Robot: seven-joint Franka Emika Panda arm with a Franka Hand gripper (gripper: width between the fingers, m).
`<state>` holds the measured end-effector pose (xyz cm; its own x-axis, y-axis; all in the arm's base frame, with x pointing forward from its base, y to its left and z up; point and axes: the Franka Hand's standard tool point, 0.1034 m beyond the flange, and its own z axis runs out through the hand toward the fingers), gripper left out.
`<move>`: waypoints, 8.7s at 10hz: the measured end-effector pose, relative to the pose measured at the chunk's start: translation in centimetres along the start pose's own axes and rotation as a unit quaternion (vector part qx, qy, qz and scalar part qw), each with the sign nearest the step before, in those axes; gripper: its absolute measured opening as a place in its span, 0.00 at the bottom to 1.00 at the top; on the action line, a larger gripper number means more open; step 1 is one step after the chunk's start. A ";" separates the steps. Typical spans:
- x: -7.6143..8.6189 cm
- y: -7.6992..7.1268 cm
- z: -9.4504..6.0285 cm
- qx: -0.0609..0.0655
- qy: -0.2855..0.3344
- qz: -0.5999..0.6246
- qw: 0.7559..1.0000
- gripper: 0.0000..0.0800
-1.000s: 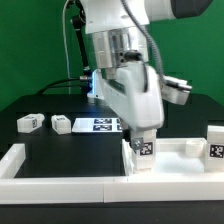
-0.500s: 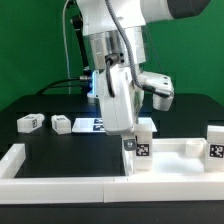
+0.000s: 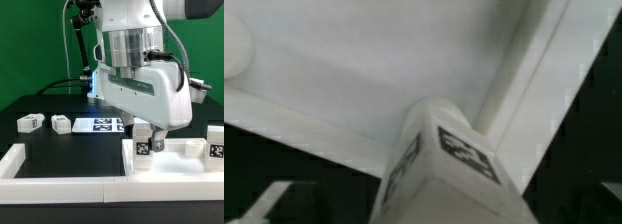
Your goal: Assemble square table
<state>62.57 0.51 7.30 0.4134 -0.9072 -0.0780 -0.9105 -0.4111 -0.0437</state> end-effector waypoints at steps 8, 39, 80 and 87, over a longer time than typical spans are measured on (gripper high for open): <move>0.0 -0.3 -0.1 0.000 0.034 -0.366 0.930 0.81; -0.2 -0.1 -0.1 0.020 0.025 -0.243 0.970 0.37; -1.2 -0.3 0.6 0.037 0.027 0.151 0.987 0.80; -0.9 -0.5 0.6 0.015 0.060 -0.174 0.983 0.81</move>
Offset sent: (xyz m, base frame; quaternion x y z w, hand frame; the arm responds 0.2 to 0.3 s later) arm -0.0038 -0.0075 0.0043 -0.0068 0.0496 -0.3702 0.9276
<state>62.65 1.60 6.80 0.6942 -0.7169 0.0644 -0.7128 -0.6972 -0.0769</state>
